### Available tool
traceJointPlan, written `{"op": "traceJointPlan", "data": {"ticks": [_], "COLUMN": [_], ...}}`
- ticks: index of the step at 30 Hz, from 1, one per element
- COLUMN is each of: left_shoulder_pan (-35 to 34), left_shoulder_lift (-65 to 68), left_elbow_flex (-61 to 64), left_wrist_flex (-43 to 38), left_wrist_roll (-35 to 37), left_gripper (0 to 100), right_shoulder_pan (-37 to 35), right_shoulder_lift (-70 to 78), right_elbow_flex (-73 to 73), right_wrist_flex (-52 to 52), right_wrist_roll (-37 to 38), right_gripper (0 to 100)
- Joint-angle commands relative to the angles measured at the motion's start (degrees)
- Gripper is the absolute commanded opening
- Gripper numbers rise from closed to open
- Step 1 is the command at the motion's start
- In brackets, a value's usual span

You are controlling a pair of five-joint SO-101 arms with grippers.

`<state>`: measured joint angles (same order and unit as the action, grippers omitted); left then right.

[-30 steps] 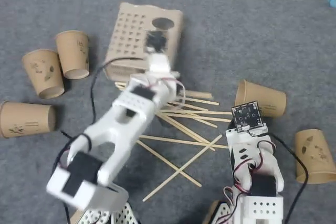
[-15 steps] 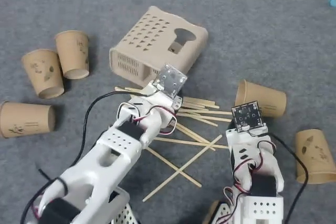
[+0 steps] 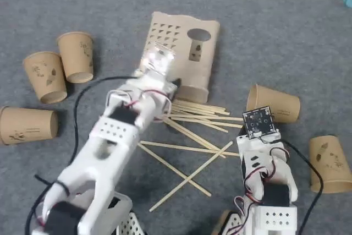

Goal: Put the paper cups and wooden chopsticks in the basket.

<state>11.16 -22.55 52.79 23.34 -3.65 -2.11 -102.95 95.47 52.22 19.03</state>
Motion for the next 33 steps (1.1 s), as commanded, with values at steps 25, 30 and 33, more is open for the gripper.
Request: {"op": "traceJointPlan", "data": {"ticks": [25, 30, 33], "left_shoulder_pan": [-3.0, -8.0, -9.2], "left_shoulder_lift": [12.6, 16.4, 18.0], "left_elbow_flex": [-14.8, -15.0, -15.0], "left_wrist_flex": [15.4, 6.4, 0.9], "left_wrist_roll": [43.3, 43.3, 43.3], "left_gripper": [18, 18, 18], "right_shoulder_pan": [0.5, 0.3, 0.3], "right_shoulder_lift": [-0.7, -0.9, -0.9], "right_elbow_flex": [0.9, 0.8, 0.8], "right_wrist_flex": [-0.3, 1.1, 1.1], "right_wrist_roll": [0.9, 0.9, 0.9], "right_gripper": [0.9, 0.9, 0.9]}}
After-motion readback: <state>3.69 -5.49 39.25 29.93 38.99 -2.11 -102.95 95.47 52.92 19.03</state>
